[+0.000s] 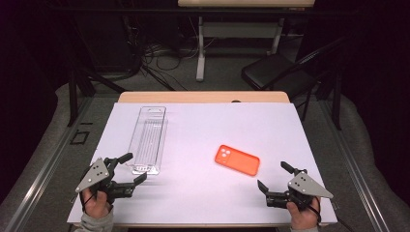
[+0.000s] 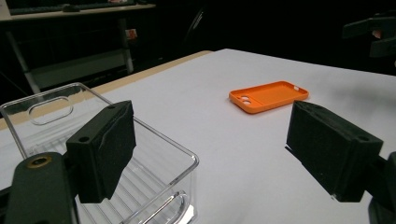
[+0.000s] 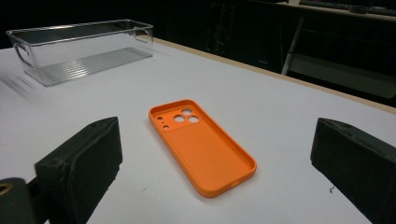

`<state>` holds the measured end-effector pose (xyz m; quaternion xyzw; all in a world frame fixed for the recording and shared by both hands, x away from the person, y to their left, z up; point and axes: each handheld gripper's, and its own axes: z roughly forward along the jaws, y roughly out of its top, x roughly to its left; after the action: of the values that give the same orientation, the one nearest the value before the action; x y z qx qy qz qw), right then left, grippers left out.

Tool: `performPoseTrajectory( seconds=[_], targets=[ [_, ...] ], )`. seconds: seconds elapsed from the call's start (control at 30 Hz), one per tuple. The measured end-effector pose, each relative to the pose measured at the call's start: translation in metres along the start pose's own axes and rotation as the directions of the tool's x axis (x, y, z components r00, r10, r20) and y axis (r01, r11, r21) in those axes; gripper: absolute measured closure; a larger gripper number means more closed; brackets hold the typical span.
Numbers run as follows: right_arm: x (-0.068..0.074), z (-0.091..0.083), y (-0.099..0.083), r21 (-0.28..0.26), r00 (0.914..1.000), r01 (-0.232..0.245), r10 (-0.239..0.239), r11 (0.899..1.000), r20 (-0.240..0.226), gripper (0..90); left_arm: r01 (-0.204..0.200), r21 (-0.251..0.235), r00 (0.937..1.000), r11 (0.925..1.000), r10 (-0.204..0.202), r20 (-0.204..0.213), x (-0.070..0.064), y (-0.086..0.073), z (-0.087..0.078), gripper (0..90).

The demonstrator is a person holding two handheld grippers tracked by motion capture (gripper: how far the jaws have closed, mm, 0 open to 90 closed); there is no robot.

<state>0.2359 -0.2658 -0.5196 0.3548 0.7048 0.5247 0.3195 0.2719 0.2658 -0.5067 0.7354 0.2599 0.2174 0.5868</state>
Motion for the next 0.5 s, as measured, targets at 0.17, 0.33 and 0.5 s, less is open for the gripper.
performPoseTrajectory(
  seconds=[0.17,0.33,0.5],
  targets=[
    [-0.0008,0.0002,0.0002,0.007,1.0,0.0,0.0,1.0,0.006,1.8,0.005,0.006,1.0,1.0,-0.005,-0.001,0.0002,-0.0002,-0.0002,15.8],
    [-0.0003,0.0009,0.0024,0.009,0.9999,0.007,-0.007,1.0,0.009,1.8,0.009,0.015,0.9999,0.9998,-0.009,-0.007,0.0005,0.0003,-0.0031,15.8],
    [0.001,0.0028,0.0025,0.015,0.9999,0.016,-0.016,1.0,0.003,1.8,0.016,0.016,0.9998,0.9998,-0.015,-0.012,0.0009,0.0002,-0.0034,15.8]
  ],
)
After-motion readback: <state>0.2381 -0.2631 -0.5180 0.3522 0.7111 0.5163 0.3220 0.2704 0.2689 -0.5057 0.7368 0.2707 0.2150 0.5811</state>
